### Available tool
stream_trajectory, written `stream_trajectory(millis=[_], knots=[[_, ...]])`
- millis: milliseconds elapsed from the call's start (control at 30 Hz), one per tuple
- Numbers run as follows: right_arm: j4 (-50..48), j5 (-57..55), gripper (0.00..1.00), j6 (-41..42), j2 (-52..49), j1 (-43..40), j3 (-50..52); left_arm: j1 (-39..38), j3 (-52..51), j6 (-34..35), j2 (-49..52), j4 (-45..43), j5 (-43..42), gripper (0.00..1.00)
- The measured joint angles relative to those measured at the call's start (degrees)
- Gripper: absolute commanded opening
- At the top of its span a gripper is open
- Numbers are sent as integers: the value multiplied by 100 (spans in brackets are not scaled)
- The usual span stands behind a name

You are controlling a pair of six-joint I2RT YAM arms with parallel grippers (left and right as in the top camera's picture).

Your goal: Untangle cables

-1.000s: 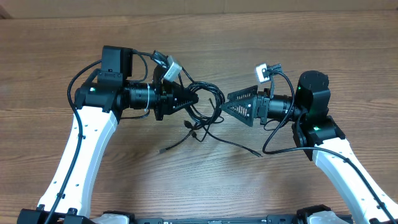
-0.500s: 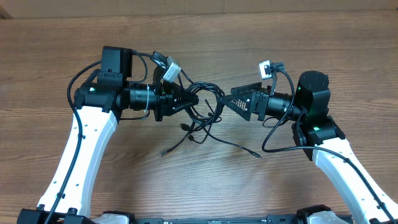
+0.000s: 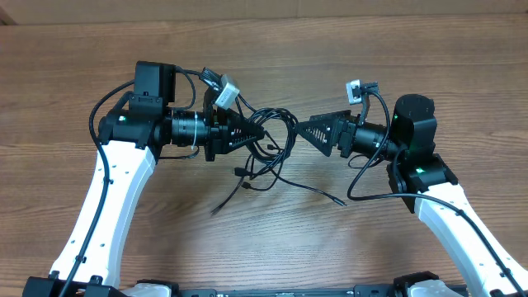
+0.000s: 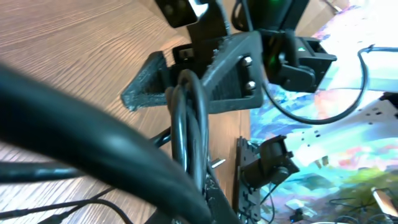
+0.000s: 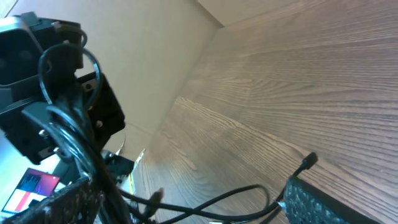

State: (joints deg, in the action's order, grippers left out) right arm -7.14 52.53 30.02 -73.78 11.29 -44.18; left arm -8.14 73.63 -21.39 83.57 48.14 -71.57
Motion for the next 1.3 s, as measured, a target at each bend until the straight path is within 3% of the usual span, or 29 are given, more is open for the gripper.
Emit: stream_trajectory(millis=[533,733,967,1300], knots=[[35,-136,88,-7,0,7,0,-278,0,81,0,-498,-367,4],[37,-125,88,-26,2,7,0,-275,0,514,0,-662,-76,4],[72,31,89,-195,0,7,0,-24,0,1508,0,-914,448,4],[107,118,89,-245,0,7,0,251,0,1834,0,-898,450,4]])
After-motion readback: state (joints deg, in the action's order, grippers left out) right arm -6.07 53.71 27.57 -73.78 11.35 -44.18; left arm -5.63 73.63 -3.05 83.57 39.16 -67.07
